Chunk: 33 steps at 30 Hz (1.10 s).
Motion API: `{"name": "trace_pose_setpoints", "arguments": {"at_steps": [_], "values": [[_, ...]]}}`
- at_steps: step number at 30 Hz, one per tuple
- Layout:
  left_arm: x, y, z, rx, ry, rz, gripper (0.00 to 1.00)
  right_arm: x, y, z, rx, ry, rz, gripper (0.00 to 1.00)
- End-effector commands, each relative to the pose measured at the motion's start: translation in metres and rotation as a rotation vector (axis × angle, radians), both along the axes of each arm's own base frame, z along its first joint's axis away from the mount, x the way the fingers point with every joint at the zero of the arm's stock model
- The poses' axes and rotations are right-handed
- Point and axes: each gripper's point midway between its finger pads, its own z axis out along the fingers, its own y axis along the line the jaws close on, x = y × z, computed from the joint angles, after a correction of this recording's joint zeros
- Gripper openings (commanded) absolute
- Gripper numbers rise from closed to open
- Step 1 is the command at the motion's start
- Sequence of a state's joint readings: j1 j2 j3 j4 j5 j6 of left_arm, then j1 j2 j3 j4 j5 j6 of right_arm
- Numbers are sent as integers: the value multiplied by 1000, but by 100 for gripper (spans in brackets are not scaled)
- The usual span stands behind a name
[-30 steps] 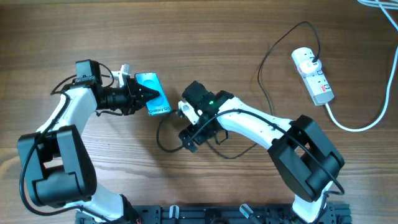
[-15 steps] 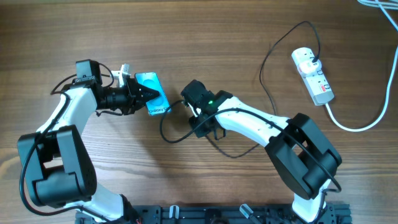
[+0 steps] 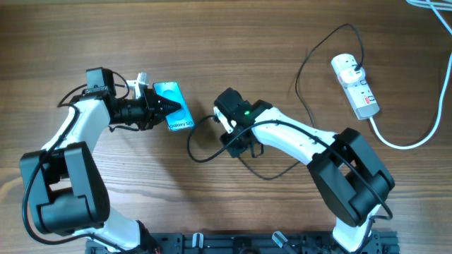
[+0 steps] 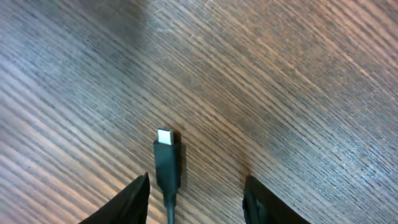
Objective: Plug charger to phone and switch on socket
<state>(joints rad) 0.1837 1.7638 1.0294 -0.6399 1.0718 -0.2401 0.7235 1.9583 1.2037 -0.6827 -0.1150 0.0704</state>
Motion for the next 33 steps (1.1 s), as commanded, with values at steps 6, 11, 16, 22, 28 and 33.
{"name": "trace_pose_setpoints", "arguments": {"at_steps": [6,11,16,22,28,33], "values": [[0,-2,4,-32,-25,-14,4,-25,-91,-65,-412,16,-192,27],[0,-2,4,-32,-25,-14,4,-4,-122,-63,-448,-7,-346,28],[0,-2,4,-30,-31,-14,4,6,-142,-63,-450,12,-384,32],[2,-1,5,-30,-39,-12,4,-19,-103,-67,-243,200,-274,42],[2,-1,5,-31,-35,-10,4,-39,-88,-64,-176,298,-250,45],[2,-1,5,-31,-35,-10,4,-41,-87,-63,-183,296,-219,48]]}}
